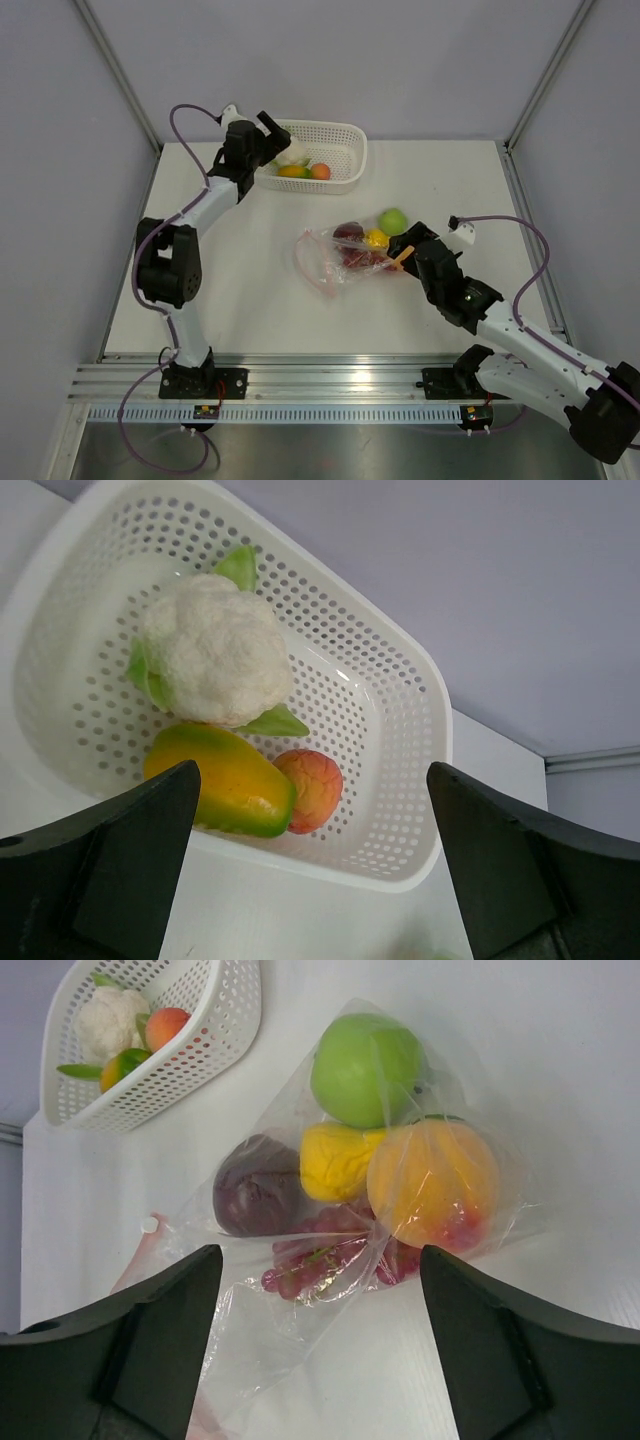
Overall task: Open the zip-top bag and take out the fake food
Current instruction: Place the fake fruit in the bin, then adjust the zipper food storage bag at the center of the board.
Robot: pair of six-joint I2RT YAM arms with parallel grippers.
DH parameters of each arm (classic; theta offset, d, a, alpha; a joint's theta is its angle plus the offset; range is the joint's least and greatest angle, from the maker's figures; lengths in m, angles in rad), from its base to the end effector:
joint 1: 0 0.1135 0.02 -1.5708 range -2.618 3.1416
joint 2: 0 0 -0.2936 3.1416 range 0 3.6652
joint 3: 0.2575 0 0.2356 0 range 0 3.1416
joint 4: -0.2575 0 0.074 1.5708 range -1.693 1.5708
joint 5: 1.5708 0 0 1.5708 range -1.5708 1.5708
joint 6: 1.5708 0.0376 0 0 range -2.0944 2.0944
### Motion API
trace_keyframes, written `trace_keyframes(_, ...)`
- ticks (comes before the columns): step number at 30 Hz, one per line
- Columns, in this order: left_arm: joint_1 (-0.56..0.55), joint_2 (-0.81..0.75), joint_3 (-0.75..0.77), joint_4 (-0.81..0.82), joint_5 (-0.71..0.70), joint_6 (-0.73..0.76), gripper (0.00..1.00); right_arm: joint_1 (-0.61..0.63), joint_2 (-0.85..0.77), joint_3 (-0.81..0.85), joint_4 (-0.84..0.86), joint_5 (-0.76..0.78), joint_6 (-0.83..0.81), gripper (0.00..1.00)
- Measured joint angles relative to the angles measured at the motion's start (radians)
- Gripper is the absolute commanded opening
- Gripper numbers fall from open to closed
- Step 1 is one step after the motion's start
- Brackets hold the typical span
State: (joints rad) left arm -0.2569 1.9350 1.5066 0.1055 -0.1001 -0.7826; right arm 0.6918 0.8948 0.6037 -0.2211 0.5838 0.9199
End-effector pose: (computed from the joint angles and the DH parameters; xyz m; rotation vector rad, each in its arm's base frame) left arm 0.4482 -0.1139 0.3124 -0.5710 1.8531 -0.6086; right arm 0.1392 0.0884 0.2830 0.5731 1.9343 0.4251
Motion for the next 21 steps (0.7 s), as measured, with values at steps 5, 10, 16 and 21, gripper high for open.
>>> trace_keyframes(5, 0.003, -0.184, -0.086, -0.068, -0.027, 0.067, 0.99, 0.0, -0.033, -0.027, 0.023, 0.006, -0.019, 0.96)
trace_keyframes(10, 0.004, -0.364, -0.294, -0.066, -0.005, 0.057, 0.99, 0.0, -0.023, -0.027, 0.022, 0.035, -0.011, 0.96)
trace_keyframes(16, 0.003, -0.442, -0.562, -0.005, 0.13, -0.058, 0.83, 0.0, 0.013, -0.025, 0.006, 0.069, 0.029, 0.94)
trace_keyframes(21, -0.031, -0.51, -0.717, -0.011, 0.2, -0.108, 0.82, 0.0, 0.015, -0.025, 0.018, 0.071, 0.035, 0.91)
